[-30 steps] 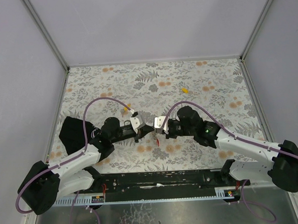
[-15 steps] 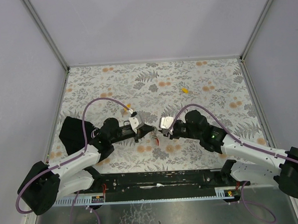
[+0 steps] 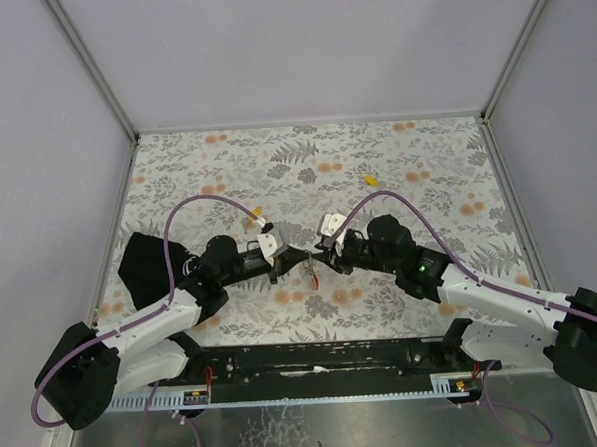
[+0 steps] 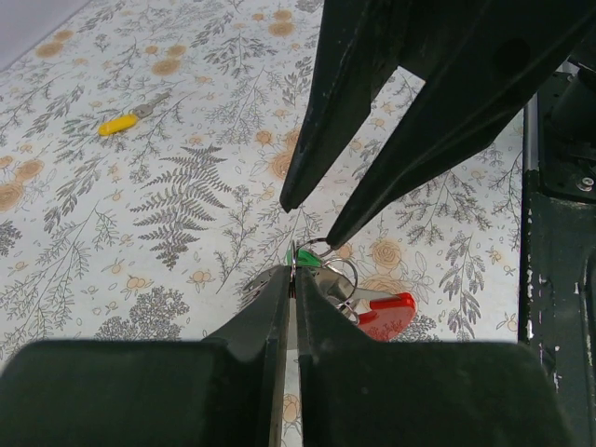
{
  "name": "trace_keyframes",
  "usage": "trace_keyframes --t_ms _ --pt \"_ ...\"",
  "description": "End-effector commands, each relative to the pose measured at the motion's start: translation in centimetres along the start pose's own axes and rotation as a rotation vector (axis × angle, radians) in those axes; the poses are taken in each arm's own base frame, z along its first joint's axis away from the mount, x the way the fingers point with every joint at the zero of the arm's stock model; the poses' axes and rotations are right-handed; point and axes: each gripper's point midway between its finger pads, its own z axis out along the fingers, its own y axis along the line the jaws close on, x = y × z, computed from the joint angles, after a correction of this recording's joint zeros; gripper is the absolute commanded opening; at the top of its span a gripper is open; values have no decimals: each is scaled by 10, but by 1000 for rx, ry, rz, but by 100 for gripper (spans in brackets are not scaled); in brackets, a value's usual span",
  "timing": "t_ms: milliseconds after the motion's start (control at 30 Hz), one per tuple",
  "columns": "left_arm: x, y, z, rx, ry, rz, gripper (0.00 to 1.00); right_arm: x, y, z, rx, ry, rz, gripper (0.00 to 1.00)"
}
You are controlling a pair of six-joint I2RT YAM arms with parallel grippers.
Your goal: Put the keys on the keyring
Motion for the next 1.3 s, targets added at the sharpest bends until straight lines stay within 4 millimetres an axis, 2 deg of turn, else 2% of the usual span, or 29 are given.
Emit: trace_keyframes --t_ms 0,533,767,967,1133,1267 --pt "-25 6 -1 -27 -91 58 0 -31 -12 -1 68 -69 123 33" --pt "-28 8 0 -39 -109 45 0 -10 -11 8 83 3 176 22" --pt "-26 10 2 -44 -102 35 0 -13 -8 12 50 2 161 29" --pt "-27 9 2 -42 -103 33 0 -13 -13 10 76 2 143 30" --pt "-28 7 1 -33 -107 33 0 -7 -19 9 113 14 124 23" --pt "-29 6 1 -31 -115 30 0 -3 -19 11 108 26 107 14"
